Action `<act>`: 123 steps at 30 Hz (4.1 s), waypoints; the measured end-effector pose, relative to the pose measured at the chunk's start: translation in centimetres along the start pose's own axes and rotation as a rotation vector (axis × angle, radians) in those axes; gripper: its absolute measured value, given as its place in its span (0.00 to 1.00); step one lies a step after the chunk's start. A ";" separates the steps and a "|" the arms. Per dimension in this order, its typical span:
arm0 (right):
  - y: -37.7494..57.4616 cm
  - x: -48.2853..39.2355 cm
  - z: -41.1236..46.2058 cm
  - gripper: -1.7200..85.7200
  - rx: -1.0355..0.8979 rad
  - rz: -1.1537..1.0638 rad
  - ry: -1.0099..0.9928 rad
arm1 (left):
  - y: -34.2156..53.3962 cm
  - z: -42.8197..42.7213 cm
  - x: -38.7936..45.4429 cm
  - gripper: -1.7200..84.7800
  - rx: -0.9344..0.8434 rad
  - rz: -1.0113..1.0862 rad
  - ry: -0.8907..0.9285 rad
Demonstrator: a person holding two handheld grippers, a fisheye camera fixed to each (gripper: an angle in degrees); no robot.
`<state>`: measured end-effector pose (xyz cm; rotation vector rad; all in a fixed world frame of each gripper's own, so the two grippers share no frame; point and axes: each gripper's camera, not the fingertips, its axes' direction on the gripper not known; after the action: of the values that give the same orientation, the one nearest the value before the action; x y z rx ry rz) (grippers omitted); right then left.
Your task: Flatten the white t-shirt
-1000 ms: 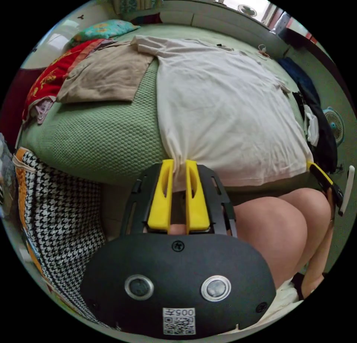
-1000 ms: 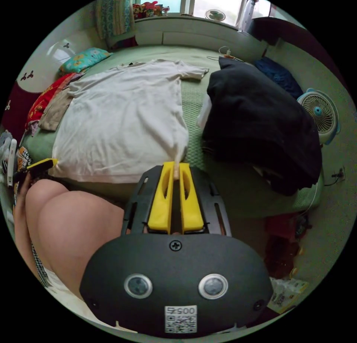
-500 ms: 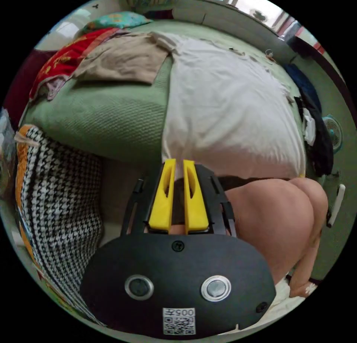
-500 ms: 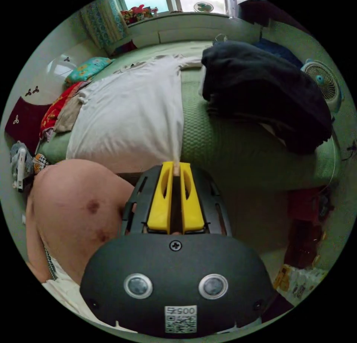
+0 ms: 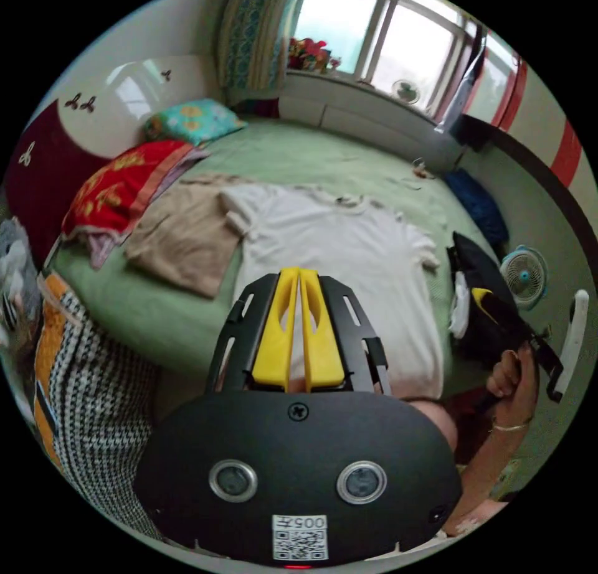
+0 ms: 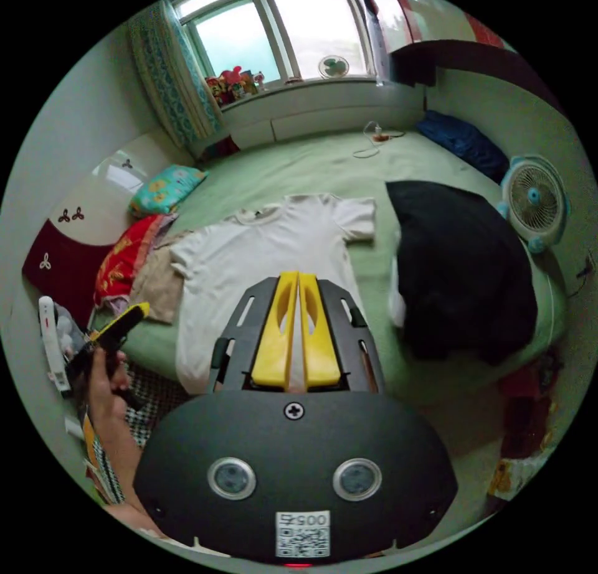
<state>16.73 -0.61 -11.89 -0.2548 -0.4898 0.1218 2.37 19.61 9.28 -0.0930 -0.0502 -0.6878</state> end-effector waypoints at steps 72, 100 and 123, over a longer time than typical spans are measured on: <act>-13.6 -19.3 16.3 0.01 -0.234 -0.175 0.102 | -11.2 16.2 15.5 0.02 -0.161 0.081 -0.105; -13.5 -10.5 13.7 0.01 -0.187 0.149 0.125 | -13.9 22.1 16.9 0.02 -0.259 0.194 0.030; -9.9 -3.0 8.6 0.09 0.027 0.202 0.120 | -13.2 22.8 19.0 0.04 -0.217 0.446 0.179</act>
<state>10.55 -8.86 -3.26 -0.2827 -0.3416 0.3080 8.24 -0.19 34.37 -0.2428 0.2129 -0.2514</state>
